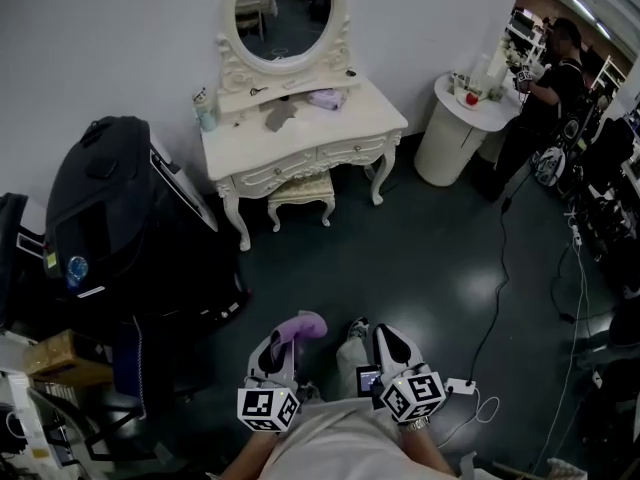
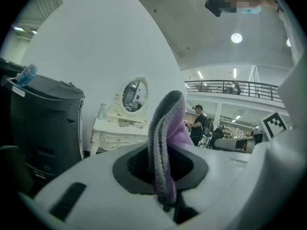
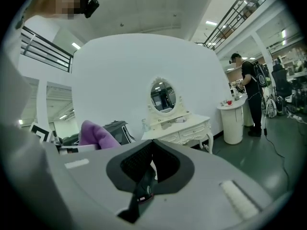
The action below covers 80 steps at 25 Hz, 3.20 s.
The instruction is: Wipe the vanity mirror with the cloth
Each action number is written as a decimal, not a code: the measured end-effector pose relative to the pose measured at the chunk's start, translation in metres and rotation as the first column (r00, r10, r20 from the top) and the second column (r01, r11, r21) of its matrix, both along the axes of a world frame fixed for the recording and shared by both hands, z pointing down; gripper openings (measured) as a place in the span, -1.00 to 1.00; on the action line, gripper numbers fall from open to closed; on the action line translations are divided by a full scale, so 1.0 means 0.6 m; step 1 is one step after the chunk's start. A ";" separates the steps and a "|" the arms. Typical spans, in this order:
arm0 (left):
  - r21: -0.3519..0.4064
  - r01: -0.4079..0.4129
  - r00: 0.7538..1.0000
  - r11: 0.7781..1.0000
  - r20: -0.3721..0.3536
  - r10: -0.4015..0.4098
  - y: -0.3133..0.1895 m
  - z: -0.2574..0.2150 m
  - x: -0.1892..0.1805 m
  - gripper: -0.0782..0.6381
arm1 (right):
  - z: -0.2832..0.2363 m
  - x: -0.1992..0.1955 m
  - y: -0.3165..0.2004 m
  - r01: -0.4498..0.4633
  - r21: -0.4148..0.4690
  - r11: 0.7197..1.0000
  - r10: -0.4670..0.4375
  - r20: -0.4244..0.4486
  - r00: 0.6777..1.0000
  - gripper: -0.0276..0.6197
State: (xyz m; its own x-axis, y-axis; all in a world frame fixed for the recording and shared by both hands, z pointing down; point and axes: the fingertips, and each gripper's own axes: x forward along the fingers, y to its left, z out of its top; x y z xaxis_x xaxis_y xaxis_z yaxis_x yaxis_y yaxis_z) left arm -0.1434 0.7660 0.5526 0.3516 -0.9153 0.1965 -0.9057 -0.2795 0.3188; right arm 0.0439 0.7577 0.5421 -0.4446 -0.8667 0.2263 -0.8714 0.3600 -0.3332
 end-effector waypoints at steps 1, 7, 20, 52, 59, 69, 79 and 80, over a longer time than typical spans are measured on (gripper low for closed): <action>0.000 0.005 1.000 1.000 0.002 -0.005 -0.021 0.002 0.002 -0.63 | 0.003 0.005 -0.023 -0.002 -0.002 1.000 0.002 0.010 1.000 -0.89; 0.019 0.067 0.998 0.998 0.002 -0.067 -0.177 -0.012 0.019 -0.63 | 0.009 0.031 -0.197 0.037 -0.013 0.999 -0.036 0.031 0.999 -0.89; 0.045 0.172 0.984 0.984 0.030 -0.174 -0.537 -0.036 0.141 -0.62 | -0.008 0.147 -0.581 0.166 0.009 0.986 -0.166 0.006 0.986 -0.89; 0.086 0.144 0.990 0.986 -0.014 -0.143 -1.244 -0.066 -0.023 -0.63 | -0.043 -0.005 -1.242 0.119 0.033 0.992 -0.119 0.009 0.993 -0.89; 0.053 0.167 0.985 0.984 -0.041 -0.165 -1.304 -0.056 -0.032 -0.63 | -0.037 -0.011 -1.317 0.106 0.016 0.994 -0.106 0.020 0.994 -0.89; 0.001 0.412 0.910 0.911 0.042 -0.412 -1.423 -0.061 -0.091 -0.63 | -0.033 -0.046 -1.488 0.278 0.012 0.961 -0.278 -0.002 0.961 -0.89; 0.157 0.346 0.932 0.925 0.054 -0.358 -1.691 -0.248 -0.044 -0.63 | -0.069 -0.005 -1.704 0.377 0.126 0.918 -0.365 -0.111 0.925 -0.89; 0.175 0.347 0.931 0.921 0.050 -0.361 -1.719 -0.276 -0.043 -0.63 | -0.071 0.000 -1.715 0.387 0.133 0.913 -0.371 -0.128 0.920 -0.89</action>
